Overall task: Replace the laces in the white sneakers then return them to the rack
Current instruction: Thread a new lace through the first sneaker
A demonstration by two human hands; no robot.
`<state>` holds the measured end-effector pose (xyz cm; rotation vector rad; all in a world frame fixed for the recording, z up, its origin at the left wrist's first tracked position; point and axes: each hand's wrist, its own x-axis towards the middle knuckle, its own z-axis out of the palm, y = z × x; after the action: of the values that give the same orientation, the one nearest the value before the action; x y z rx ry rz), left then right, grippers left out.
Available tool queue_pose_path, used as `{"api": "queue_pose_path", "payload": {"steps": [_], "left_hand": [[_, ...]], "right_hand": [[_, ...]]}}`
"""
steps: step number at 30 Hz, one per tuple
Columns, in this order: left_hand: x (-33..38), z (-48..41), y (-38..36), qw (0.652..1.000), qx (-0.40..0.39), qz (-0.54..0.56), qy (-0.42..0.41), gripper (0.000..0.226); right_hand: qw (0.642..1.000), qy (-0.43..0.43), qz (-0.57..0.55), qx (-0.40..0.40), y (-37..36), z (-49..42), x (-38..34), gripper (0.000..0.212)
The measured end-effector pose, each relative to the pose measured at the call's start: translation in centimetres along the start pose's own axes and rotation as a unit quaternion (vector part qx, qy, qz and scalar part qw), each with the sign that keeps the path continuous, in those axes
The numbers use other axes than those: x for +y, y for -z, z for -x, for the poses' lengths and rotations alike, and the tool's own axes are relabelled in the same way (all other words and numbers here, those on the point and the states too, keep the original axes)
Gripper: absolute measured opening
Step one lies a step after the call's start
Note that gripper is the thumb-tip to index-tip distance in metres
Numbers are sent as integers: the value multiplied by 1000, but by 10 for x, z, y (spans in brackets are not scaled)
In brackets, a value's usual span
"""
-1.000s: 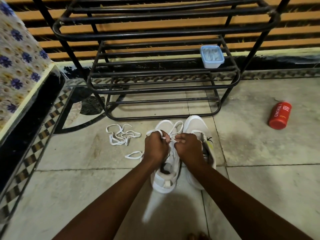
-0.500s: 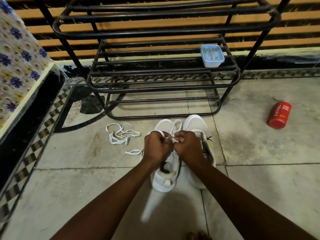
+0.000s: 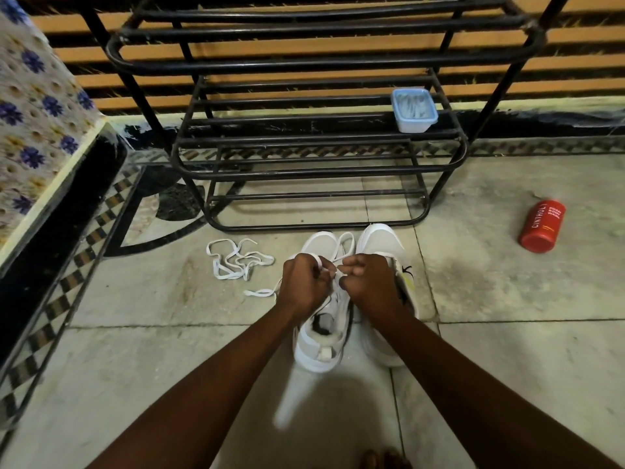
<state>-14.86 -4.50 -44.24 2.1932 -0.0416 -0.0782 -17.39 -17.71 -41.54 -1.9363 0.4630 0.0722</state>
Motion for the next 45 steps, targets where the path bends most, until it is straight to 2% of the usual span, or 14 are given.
{"api": "queue_pose_path", "payload": {"steps": [4, 9, 13, 17, 20, 23, 28, 36, 39, 41, 43, 45], "left_hand": [[-4, -3, -1, 995, -6, 69, 66, 17], [-1, -3, 2, 999, -13, 26, 28, 17], [-1, -7, 0, 992, -3, 78, 96, 16], [-3, -6, -3, 998, -20, 42, 31, 16], [-5, -6, -4, 990, -9, 107, 88, 12], [-2, -7, -6, 972, 18, 178, 154, 21], [-2, -6, -7, 981, 37, 134, 135, 28], [-3, -7, -3, 962, -2, 219, 161, 20], [4, 1, -3, 982, 10, 142, 122, 18], [5, 12, -5, 997, 45, 35, 47, 22], [1, 19, -8, 996, 66, -67, -11, 26], [-1, 18, -5, 994, 69, -84, 13, 34]], "right_hand": [[1000, -2, 5, 12, -3, 2, 1, 24], [1000, -7, 17, -24, -1, -2, -2, 29], [999, -11, 25, -16, -1, -1, -1, 25], [999, -30, 16, -27, -1, -2, -7, 25], [998, -42, 29, -26, 0, -6, -11, 28], [996, -13, 87, -18, 1, -6, -10, 21], [987, 42, 155, -19, 2, -8, -15, 19], [967, 85, 238, -33, 1, -23, -14, 18], [961, 121, 245, -29, 1, -25, -13, 17], [957, 141, 252, -31, -1, -24, -14, 16], [953, 152, 262, -34, -2, -23, -15, 16], [942, 166, 287, -42, 0, -21, -18, 17]]}}
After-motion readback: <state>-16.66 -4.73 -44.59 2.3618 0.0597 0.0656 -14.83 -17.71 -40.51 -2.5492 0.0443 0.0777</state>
